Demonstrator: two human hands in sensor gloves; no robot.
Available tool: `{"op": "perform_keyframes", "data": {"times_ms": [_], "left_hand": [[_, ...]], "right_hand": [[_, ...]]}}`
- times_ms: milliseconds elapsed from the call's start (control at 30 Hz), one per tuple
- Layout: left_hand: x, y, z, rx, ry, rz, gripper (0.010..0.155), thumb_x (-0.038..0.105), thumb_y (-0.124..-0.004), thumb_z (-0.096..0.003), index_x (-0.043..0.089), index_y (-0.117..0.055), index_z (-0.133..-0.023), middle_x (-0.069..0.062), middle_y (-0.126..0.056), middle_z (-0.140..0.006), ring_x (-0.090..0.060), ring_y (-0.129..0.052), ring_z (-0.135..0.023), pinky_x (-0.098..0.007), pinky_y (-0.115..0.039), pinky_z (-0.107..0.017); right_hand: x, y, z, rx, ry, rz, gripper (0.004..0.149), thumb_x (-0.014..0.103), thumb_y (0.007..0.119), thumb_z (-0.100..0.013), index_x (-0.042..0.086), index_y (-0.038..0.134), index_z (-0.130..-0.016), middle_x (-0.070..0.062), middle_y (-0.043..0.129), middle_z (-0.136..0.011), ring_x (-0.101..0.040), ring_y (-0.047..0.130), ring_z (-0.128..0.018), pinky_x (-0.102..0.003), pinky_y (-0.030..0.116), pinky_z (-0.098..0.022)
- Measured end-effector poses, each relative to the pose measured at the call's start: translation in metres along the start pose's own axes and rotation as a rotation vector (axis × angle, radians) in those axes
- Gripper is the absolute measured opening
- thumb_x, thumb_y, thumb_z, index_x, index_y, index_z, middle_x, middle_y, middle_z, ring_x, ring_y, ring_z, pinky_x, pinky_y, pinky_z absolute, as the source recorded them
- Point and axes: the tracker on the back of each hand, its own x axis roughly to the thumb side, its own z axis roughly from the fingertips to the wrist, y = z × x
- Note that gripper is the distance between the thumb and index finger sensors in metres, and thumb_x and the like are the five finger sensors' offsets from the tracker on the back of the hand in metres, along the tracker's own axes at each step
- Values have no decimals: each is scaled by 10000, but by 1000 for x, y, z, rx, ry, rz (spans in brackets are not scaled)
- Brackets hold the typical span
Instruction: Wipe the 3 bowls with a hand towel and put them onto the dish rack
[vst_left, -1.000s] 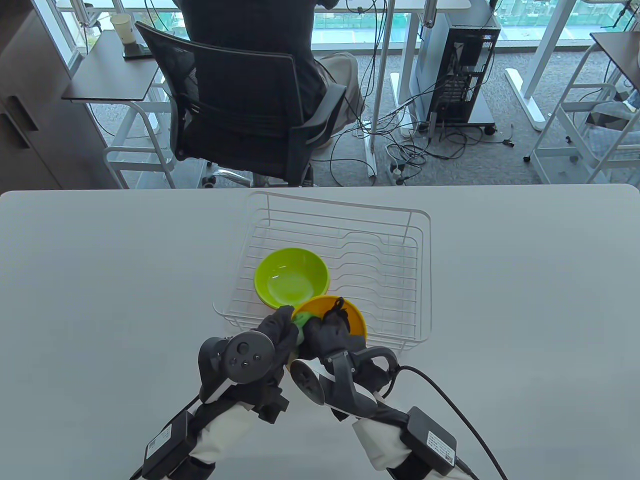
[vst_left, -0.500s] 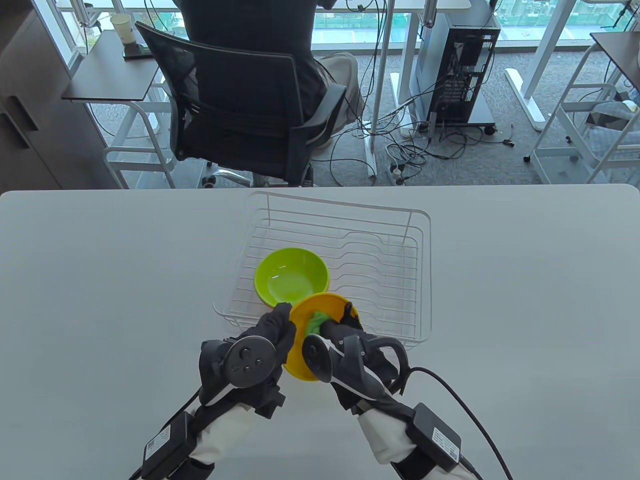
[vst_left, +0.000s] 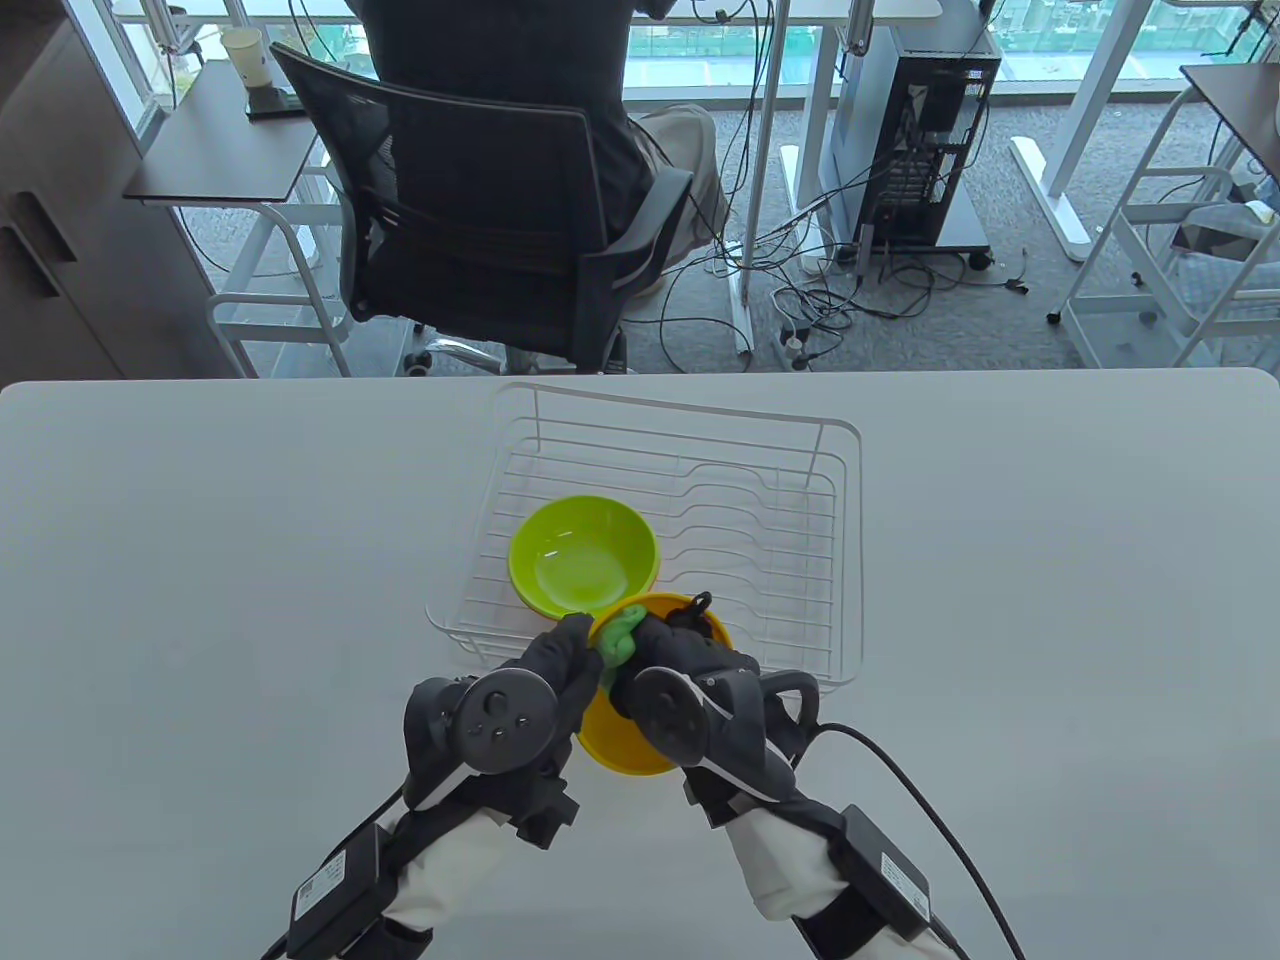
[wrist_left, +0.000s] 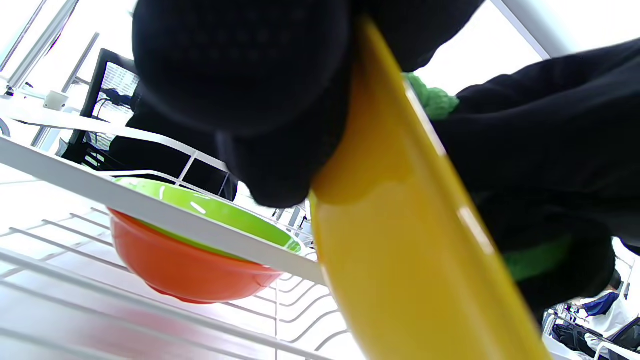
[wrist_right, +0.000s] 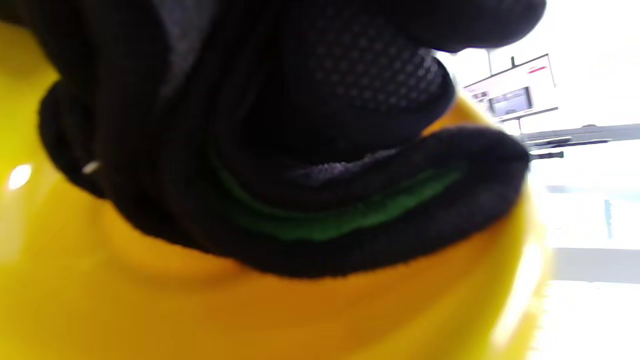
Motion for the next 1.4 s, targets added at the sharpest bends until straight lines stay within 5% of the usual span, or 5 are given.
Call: {"op": "perform_keyframes", "data": {"times_ms": [300,667,1000,1400], "left_hand": [[-12,17,-14,29,150,-66,503,218,-777,-550,-131,-778,-912,-367,-983,-648,-235,-1111,-180,-191,-945,-92],[-43,45,-53,115,408,-229,519,213,-773,-551,-127,-732,-941,-378,-948,-718,-268,-1134,-251,-216,-979,-143],[-53,28,-83,96,577,-315,510,226,-778,-553,-89,-717,-950,-358,-940,-750,-285,-1141,-285,-231,-990,-169],[-65,15,-92,84,640,-320,507,237,-777,-556,-71,-720,-955,-338,-946,-758,-291,-1146,-302,-231,-993,-185]], "right_hand": [[-37,-21,-8,-54,162,-83,533,434,838,-401,113,880,-826,-81,987,-509,-164,994,-256,-303,849,-176],[-75,-17,-15,15,292,-271,541,436,838,-403,106,879,-830,-86,988,-510,-166,994,-258,-302,850,-176],[-76,2,-15,84,308,-327,540,440,835,-405,107,882,-828,-84,991,-508,-161,992,-263,-298,849,-177],[-79,-10,-13,10,316,-387,541,441,834,-406,109,877,-831,-82,989,-511,-160,996,-258,-297,852,-174]]}}
